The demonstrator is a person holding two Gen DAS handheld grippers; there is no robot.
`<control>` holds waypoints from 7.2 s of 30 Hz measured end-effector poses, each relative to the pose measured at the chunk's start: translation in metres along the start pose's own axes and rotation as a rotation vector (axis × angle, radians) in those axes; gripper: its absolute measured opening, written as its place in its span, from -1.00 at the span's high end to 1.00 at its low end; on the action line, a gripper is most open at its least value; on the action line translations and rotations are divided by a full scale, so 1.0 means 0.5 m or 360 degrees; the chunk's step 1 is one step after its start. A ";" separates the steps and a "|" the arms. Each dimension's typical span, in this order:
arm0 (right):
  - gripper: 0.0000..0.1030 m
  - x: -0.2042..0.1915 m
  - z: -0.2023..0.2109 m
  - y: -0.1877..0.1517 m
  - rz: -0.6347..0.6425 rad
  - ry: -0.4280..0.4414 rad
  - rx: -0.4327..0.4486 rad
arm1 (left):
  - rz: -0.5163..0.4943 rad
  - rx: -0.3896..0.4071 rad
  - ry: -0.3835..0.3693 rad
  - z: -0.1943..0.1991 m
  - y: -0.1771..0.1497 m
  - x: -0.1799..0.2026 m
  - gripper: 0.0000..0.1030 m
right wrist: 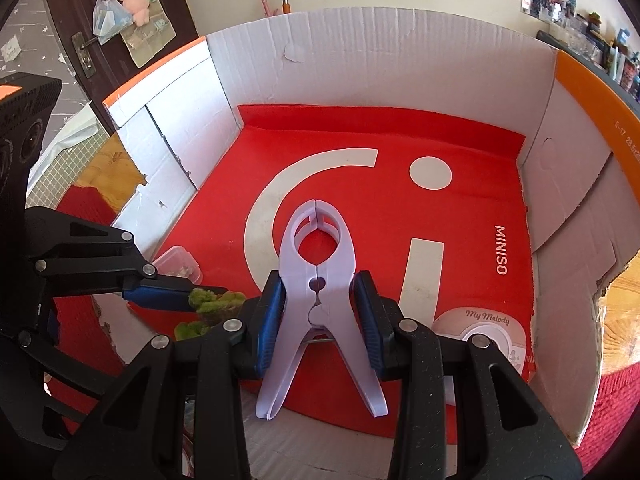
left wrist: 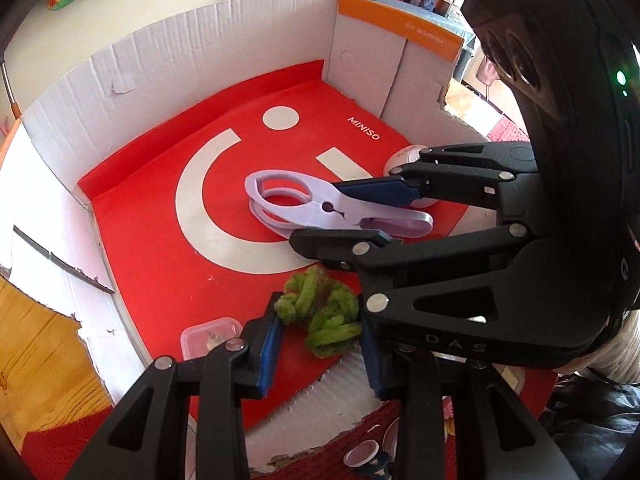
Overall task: Organize objects
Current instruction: 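Lower both held items onto the red mat inside the box and open both tools, then withdraw both tools from the box toward the remaining items, then grasp the blue-and-black figurine with the left tool while the right tool grasps the grey square device, then carry the figurine and grey device over the box and lower them onto the red mat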
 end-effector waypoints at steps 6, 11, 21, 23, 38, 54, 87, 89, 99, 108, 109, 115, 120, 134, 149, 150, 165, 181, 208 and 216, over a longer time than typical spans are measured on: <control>0.32 0.002 -0.007 0.007 0.0007 0.0003 -0.0035 | 0.0012 -0.0026 -0.0004 -0.002 0.002 0.000 0.27; 0.31 0.005 -0.008 0.010 0.0009 0.0011 -0.0059 | 0.0031 -0.0038 -0.0017 0.000 0.002 -0.002 0.27; 0.31 0.006 -0.009 0.011 0.0005 0.0015 -0.0050 | 0.0047 -0.0036 -0.0028 0.007 -0.003 -0.002 0.27; 0.31 0.005 -0.009 0.012 0.0004 0.0016 -0.0050 | 0.0047 -0.0037 -0.0029 0.010 -0.004 -0.003 0.26; 0.31 0.000 0.013 0.013 -0.0013 0.0017 -0.0018 | 0.0061 -0.0032 -0.0032 0.015 -0.006 -0.003 0.18; 0.31 -0.004 0.143 0.003 -0.0021 -0.0029 0.0177 | 0.0177 0.0132 -0.0105 0.082 -0.022 -0.008 -0.06; -0.66 -0.040 0.284 -0.185 -0.0096 -0.0251 0.0425 | 0.0474 0.0860 0.0175 0.204 -0.188 0.020 -0.91; -0.68 -0.041 0.275 -0.203 -0.0124 -0.0293 0.0426 | 0.0483 0.0890 0.0231 0.195 -0.204 0.020 -0.96; -0.68 -0.058 0.224 -0.296 -0.0306 -0.0265 0.0406 | 0.0554 0.0838 0.0343 0.131 -0.270 0.013 -0.96; -0.70 -0.097 0.221 -0.293 -0.0270 -0.0227 0.0414 | 0.0589 0.0805 0.0363 0.130 -0.276 -0.003 -0.96; -0.71 -0.106 0.216 -0.292 -0.0261 -0.0211 0.0409 | 0.0591 0.0798 0.0367 0.129 -0.278 -0.005 -0.96; -0.71 -0.151 0.177 -0.287 -0.0188 -0.0185 0.0349 | 0.0565 0.0751 0.0388 0.119 -0.283 -0.007 -0.96; -0.71 -0.162 0.164 -0.282 -0.0105 -0.0322 0.0298 | 0.0561 0.0678 0.0407 0.099 -0.280 -0.009 -0.96; -0.71 -0.082 0.193 -0.309 -0.0227 -0.0402 0.0299 | 0.0479 0.0625 0.0445 0.099 -0.276 -0.025 -0.95; -0.71 -0.091 0.169 -0.283 -0.0145 -0.0405 0.0247 | 0.0376 0.0567 0.0411 0.079 -0.254 -0.032 -0.48; -0.71 -0.089 0.167 -0.283 -0.0145 -0.0411 0.0246 | 0.0364 0.0572 0.0388 0.079 -0.254 -0.027 -0.45; -0.17 -0.108 0.152 -0.271 -0.0038 -0.0440 0.0240 | 0.0224 0.0582 0.0232 0.068 -0.245 0.019 0.49; 0.05 -0.112 0.178 -0.263 -0.0043 -0.0426 0.0299 | 0.0238 0.0682 0.0211 0.111 -0.244 0.045 0.52; 0.05 -0.104 0.189 -0.252 -0.0082 -0.0437 0.0308 | 0.0233 0.0730 0.0181 0.150 -0.226 0.055 0.52; 0.05 -0.091 0.228 -0.204 -0.0066 -0.0469 0.0384 | 0.0221 0.0783 0.0151 0.182 -0.185 0.057 0.52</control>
Point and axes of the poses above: each gripper's, at about its wrist camera, not at the fingertips, and z roughly against the way its jaws point, x to its right, y to its top, the point moved 5 cm from there along -z, roughly the way its jaws point, and after that the axes turned 14 degrees about z, right-handed, at the moved point
